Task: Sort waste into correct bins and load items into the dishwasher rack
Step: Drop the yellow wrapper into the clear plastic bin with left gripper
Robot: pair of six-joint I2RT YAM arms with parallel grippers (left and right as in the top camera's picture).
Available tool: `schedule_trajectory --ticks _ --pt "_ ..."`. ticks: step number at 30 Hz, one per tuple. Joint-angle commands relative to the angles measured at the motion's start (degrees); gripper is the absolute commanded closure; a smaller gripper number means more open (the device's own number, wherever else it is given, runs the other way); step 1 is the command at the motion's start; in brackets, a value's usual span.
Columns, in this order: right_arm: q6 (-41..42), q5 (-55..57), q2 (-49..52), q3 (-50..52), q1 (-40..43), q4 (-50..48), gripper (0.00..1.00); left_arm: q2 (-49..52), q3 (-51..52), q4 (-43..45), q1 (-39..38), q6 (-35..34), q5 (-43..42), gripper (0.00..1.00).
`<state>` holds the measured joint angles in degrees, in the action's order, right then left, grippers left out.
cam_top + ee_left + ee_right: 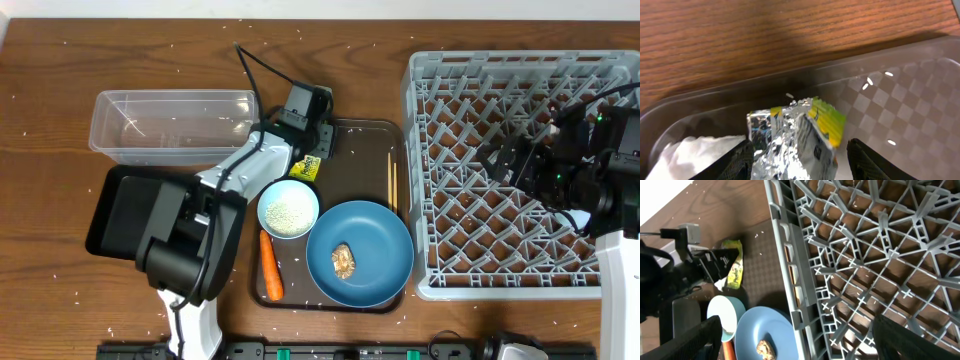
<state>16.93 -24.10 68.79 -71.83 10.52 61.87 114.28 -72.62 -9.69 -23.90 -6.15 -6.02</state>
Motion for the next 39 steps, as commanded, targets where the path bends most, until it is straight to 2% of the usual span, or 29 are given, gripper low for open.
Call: schedule_trajectory --ticks 1,3,6,8,11,14,16,22,24,26,30,36,38,39 --pt "-0.52 0.35 0.22 -0.26 -0.48 0.15 0.11 1.62 0.20 0.92 -0.13 0.48 -1.49 0.39" --pt "-0.55 0.33 0.22 -0.26 -0.48 0.22 0.11 2.34 0.20 1.11 -0.42 0.48 -1.46 0.51" --pt "-0.74 0.33 0.22 -0.26 -0.48 0.72 0.11 2.43 0.15 1.09 -0.52 0.48 -1.46 0.85" --pt "-0.94 0.33 0.22 -0.26 -0.48 1.18 0.11 1.44 0.11 0.92 -0.50 0.22 -1.53 0.94" --pt "-1.81 0.35 0.22 -0.26 -0.48 2.01 0.11 -2.99 -0.04 -0.61 -0.52 -0.46 -4.20 0.94" --pt "-2.49 0.35 0.22 -0.26 -0.48 2.38 0.11 -9.66 -0.04 -3.26 -0.52 -4.15 -5.62 0.94" --pt "-2.45 0.35 0.22 -0.26 -0.48 2.40 0.11 -14.25 -0.04 -5.11 -0.50 -4.26 -4.68 0.94" --pt "-2.43 0.33 0.24 -0.26 -0.48 2.03 0.11 -25.49 -0.04 -12.28 2.25 -6.03 12.17 0.94" --pt "-2.40 0.33 0.22 -0.26 -0.48 1.79 0.10 -26.14 -0.04 -13.51 4.92 -8.59 17.07 0.94" --pt "-2.40 0.31 0.22 -0.26 -0.48 1.88 0.11 -25.38 0.00 -13.97 8.46 -12.37 18.32 0.94" --pt "-2.19 0.33 0.24 -0.26 -0.48 1.81 0.11 -20.92 0.02 -13.00 14.91 -24.87 18.08 0.94" --pt "-2.43 0.33 0.22 -0.26 -0.48 2.75 0.10 -14.88 0.02 -8.04 19.71 -31.26 18.03 0.94" --pt "-2.45 0.33 0.22 -0.26 -0.48 3.23 0.10 -14.84 0.00 -6.84 20.17 -31.19 18.08 0.85" --pt "-2.45 0.33 0.22 -0.26 -0.48 3.39 0.11 -15.15 -0.09 -6.38 20.24 -31.21 18.03 0.70"
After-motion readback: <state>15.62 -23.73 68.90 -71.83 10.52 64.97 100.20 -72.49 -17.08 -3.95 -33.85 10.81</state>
